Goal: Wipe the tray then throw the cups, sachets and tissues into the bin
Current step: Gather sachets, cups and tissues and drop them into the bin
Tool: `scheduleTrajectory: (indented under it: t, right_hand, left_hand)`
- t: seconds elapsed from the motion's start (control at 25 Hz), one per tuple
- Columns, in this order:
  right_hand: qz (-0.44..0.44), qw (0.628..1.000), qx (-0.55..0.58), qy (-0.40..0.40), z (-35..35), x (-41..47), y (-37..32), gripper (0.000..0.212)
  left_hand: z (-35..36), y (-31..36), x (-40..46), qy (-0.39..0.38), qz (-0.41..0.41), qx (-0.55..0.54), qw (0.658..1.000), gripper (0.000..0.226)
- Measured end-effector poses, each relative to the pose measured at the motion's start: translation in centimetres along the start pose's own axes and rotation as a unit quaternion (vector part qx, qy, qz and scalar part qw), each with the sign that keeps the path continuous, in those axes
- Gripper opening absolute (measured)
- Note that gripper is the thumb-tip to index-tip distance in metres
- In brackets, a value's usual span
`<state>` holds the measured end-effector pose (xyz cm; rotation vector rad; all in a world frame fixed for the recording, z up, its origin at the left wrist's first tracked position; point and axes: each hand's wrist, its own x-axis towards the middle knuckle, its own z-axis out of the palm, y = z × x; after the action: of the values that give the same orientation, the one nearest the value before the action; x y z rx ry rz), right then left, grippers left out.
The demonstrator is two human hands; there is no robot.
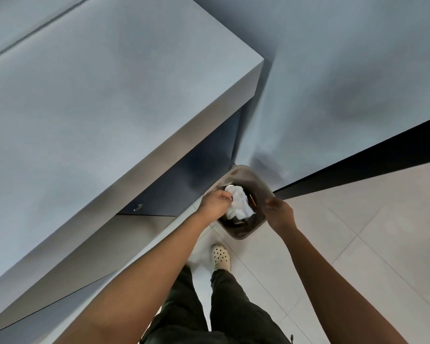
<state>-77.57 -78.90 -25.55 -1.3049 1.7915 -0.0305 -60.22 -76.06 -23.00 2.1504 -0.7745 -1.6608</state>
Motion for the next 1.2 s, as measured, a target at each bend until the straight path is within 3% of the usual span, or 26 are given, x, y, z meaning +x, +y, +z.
scheduleTrajectory:
  t: [0.08, 0.2, 0.36, 0.48, 0.6, 0.84, 1.0, 1.2]
  right_hand:
    - [-0.028, 1.000, -0.004, 0.009, -0.8, -0.1, -1.3, 0.022]
    - [-0.071, 0.991, 0.094, 0.061, -2.6, -0.6, -4.5, 0.021]
    - [-0.228, 0.948, 0.166, 0.150, -6.7, -3.1, -12.2, 0.023]
    - [-0.313, 0.916, 0.197, 0.157, -8.4, -5.8, -18.5, 0.025]
    - [-0.389, 0.896, 0.188, 0.104, -6.0, -8.9, -25.1, 0.024]
    - [-0.517, 0.844, 0.140, -0.036, 3.9, -15.9, -35.3, 0.022]
    - [-0.569, 0.811, 0.105, -0.084, 11.6, -20.5, -40.6, 0.022]
    - [-0.591, 0.796, 0.021, -0.126, 21.6, -24.3, -47.3, 0.022]
  left_hand:
    - [-0.7, 1.4, -0.8, 0.000, 0.037, -0.013, 0.999, 0.025]
    - [-2.4, 4.7, -3.2, -0.024, 0.102, -0.055, 0.993, 0.020]
    - [-6.5, 10.0, -8.5, -0.044, 0.196, -0.117, 0.973, 0.020]
    - [-11.1, 12.5, -12.8, 0.013, 0.259, -0.142, 0.955, 0.018]
    - [-17.7, 11.3, -17.2, 0.122, 0.288, -0.160, 0.936, 0.015]
    - [-30.2, 3.3, -22.3, 0.283, 0.261, -0.255, 0.887, 0.015]
    - [-37.9, -2.7, -23.9, 0.369, 0.226, -0.280, 0.857, 0.016]
    - [-49.4, -12.1, -25.0, 0.466, 0.136, -0.258, 0.835, 0.027]
